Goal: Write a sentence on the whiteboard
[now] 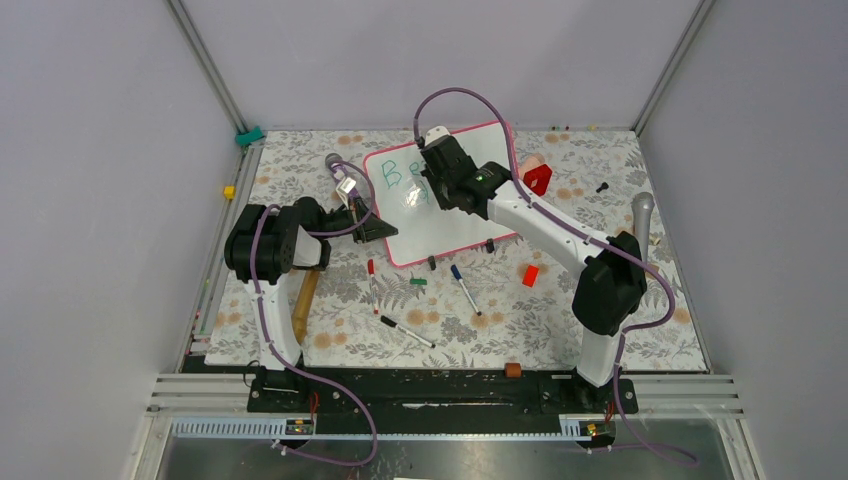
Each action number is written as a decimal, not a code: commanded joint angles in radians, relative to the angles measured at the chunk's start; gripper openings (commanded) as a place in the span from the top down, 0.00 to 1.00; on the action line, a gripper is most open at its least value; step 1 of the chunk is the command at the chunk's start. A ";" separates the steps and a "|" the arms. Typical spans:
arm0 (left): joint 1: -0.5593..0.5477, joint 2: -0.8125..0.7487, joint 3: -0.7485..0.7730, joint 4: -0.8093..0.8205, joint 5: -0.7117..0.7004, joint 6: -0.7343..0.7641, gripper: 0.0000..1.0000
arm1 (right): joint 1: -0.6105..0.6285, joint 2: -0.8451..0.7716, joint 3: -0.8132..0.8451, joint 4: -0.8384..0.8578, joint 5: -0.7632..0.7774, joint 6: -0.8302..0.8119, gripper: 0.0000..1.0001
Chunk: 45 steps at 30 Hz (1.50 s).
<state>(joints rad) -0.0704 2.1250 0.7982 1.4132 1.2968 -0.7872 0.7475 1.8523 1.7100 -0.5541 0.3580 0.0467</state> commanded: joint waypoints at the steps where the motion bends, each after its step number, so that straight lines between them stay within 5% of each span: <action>1: -0.021 0.026 -0.008 0.047 0.135 0.089 1.00 | -0.012 -0.036 -0.008 -0.025 0.030 -0.009 1.00; 18: -0.021 0.026 -0.008 0.047 0.135 0.089 1.00 | -0.032 -0.125 -0.042 0.061 0.006 0.005 1.00; 45: -0.021 0.025 -0.007 0.048 0.133 0.089 1.00 | -0.039 -0.029 0.024 0.049 -0.040 0.000 1.00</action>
<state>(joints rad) -0.0704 2.1250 0.7982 1.4158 1.2980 -0.7864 0.7124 1.8160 1.6829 -0.5121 0.3267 0.0471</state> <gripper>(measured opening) 0.067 0.176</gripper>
